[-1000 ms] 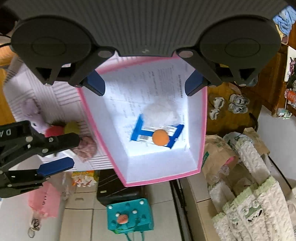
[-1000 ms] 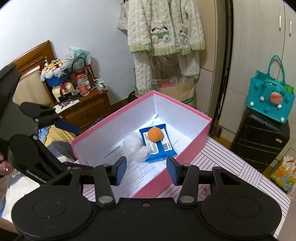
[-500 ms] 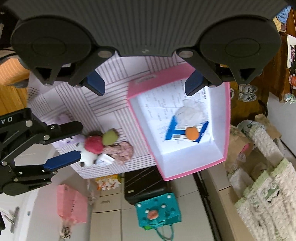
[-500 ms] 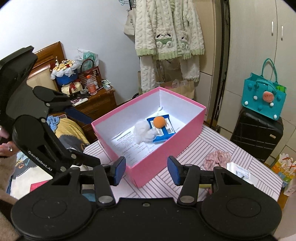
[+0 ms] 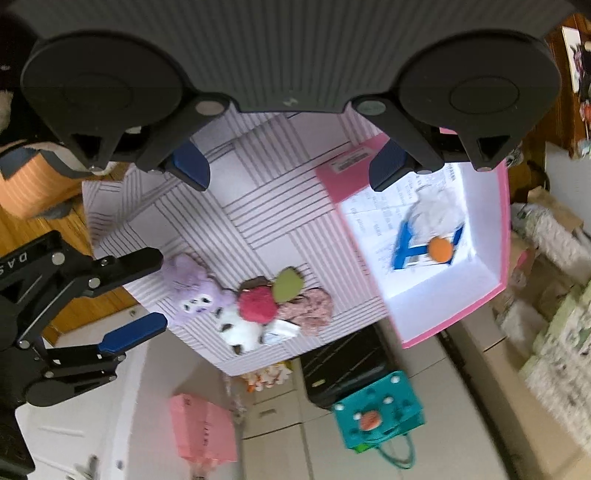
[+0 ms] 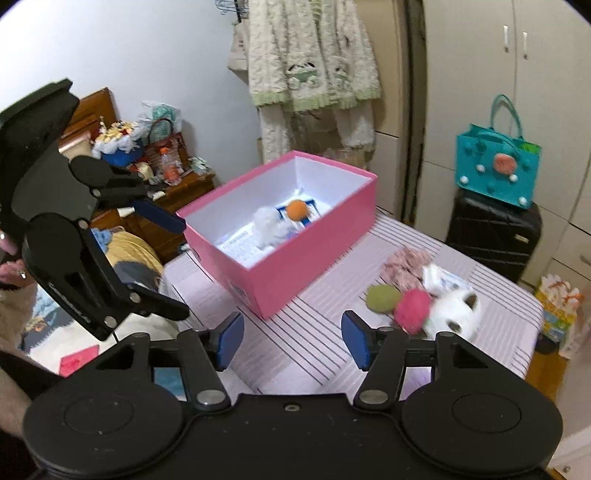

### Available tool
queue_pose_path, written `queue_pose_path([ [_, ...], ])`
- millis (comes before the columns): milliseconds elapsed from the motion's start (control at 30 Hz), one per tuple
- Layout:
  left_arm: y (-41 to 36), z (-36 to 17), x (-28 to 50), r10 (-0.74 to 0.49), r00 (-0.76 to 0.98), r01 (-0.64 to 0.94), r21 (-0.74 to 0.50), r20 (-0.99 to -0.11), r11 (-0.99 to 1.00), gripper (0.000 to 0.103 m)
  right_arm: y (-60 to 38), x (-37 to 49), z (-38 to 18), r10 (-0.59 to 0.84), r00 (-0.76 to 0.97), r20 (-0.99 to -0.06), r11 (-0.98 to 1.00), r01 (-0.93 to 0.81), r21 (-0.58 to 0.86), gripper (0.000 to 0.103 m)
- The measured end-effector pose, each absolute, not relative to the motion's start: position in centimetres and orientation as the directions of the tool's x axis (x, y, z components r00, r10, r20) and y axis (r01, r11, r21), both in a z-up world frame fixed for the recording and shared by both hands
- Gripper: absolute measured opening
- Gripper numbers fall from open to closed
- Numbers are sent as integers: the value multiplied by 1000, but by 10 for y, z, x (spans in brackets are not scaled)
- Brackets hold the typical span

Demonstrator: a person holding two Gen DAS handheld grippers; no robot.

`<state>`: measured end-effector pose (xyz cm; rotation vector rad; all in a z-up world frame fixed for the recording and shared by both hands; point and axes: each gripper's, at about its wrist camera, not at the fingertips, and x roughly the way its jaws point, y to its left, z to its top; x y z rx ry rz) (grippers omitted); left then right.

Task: Organize soft objects
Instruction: 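Lift both tools away from the pink box, then move both tools to the purple plush and close both on it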

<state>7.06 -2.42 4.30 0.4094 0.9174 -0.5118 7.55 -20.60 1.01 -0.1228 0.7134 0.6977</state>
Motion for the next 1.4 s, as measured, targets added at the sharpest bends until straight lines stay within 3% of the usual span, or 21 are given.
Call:
queue_pose_path([
  [367,-65,2,83,-353,462,638,29,-814,769,94,-248,55,-37,495,580,-647,819,-560,125,78],
  [633,-88,-23,116,-448,417,636,-98,-790,765,94,-281,69,-84,450,618,-645,870,-468,159,80],
  [967,-130,-70,156,-535,330,622,-247,-778,743,94,-281,98,-145,350,696,-627,920,-381,89,83],
  [1167,-143,-96,176,-578,266,570,-358,-771,740,90,-266,106,-167,287,737,-612,930,-368,-7,87],
  [1400,-160,-109,181,-563,310,574,-321,-766,754,79,-261,109,-169,226,798,-559,950,-307,-54,87],
])
